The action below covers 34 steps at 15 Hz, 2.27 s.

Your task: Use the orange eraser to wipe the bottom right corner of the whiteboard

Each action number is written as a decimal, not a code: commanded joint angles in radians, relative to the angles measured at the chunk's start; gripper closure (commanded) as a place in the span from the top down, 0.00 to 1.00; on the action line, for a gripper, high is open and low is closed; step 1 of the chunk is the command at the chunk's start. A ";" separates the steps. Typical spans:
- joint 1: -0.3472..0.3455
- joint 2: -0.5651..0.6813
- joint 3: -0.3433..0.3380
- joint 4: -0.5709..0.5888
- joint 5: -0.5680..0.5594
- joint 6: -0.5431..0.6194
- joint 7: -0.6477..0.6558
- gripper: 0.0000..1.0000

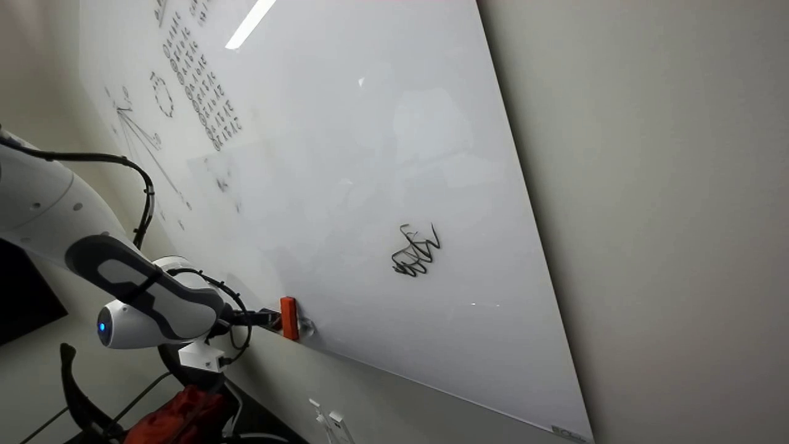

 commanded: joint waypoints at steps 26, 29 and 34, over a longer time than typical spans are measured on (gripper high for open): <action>0.171 0.082 -0.097 0.002 0.109 -0.285 -0.051 1.00; 0.176 0.083 -0.096 0.005 0.112 -0.297 -0.053 1.00; 0.186 0.096 -0.095 0.026 0.102 -0.335 -0.015 1.00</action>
